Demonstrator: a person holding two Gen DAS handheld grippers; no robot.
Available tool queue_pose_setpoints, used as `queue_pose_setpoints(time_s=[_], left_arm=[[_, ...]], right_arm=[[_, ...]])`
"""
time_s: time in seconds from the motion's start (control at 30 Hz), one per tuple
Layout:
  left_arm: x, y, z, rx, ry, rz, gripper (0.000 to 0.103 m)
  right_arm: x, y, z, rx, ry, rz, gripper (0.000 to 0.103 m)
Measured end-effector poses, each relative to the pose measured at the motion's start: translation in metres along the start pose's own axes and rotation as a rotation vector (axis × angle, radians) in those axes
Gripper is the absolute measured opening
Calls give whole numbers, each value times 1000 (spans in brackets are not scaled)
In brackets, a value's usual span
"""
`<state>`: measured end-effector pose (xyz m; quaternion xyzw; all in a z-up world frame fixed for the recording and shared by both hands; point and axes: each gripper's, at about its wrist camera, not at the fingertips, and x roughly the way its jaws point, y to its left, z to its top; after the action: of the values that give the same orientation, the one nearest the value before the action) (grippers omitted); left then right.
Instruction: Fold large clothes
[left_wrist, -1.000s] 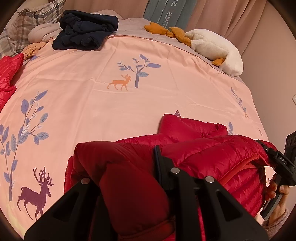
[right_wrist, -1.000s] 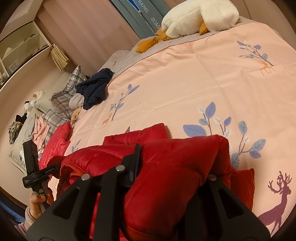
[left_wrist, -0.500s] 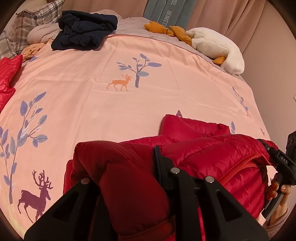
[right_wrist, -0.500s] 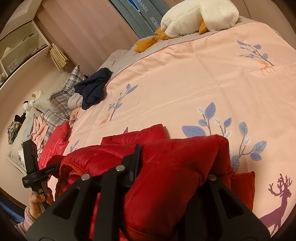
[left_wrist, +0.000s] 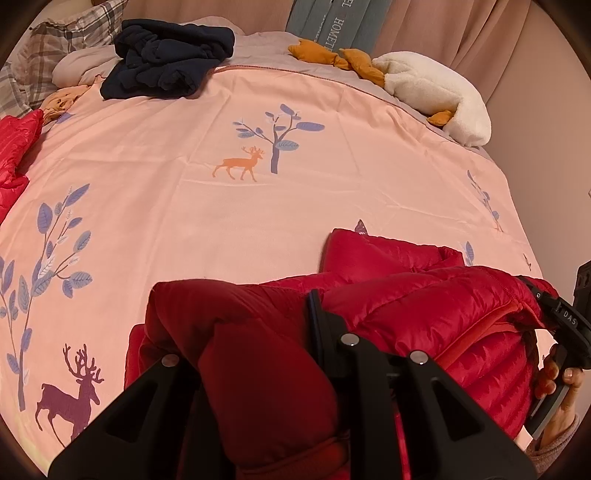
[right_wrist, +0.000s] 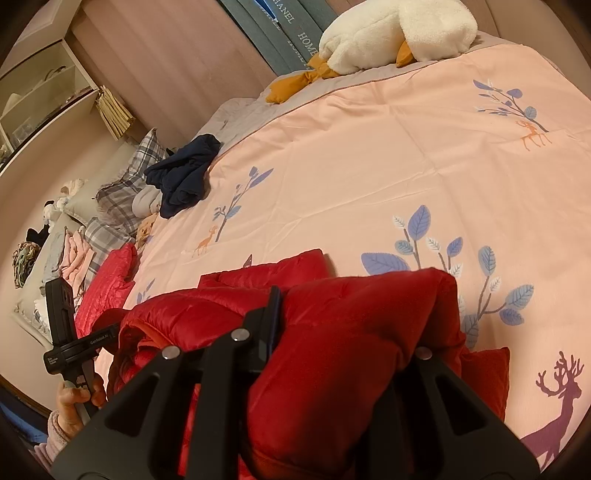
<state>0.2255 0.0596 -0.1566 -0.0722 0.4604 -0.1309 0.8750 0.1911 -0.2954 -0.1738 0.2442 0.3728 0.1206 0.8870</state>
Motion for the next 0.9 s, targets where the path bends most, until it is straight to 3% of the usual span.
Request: queue_pose_setpoints(time_s=[0.9], left_arm=[[11, 0, 2, 3, 14, 21, 18]], right_arm=[[6, -3, 2, -2, 11, -18, 17]])
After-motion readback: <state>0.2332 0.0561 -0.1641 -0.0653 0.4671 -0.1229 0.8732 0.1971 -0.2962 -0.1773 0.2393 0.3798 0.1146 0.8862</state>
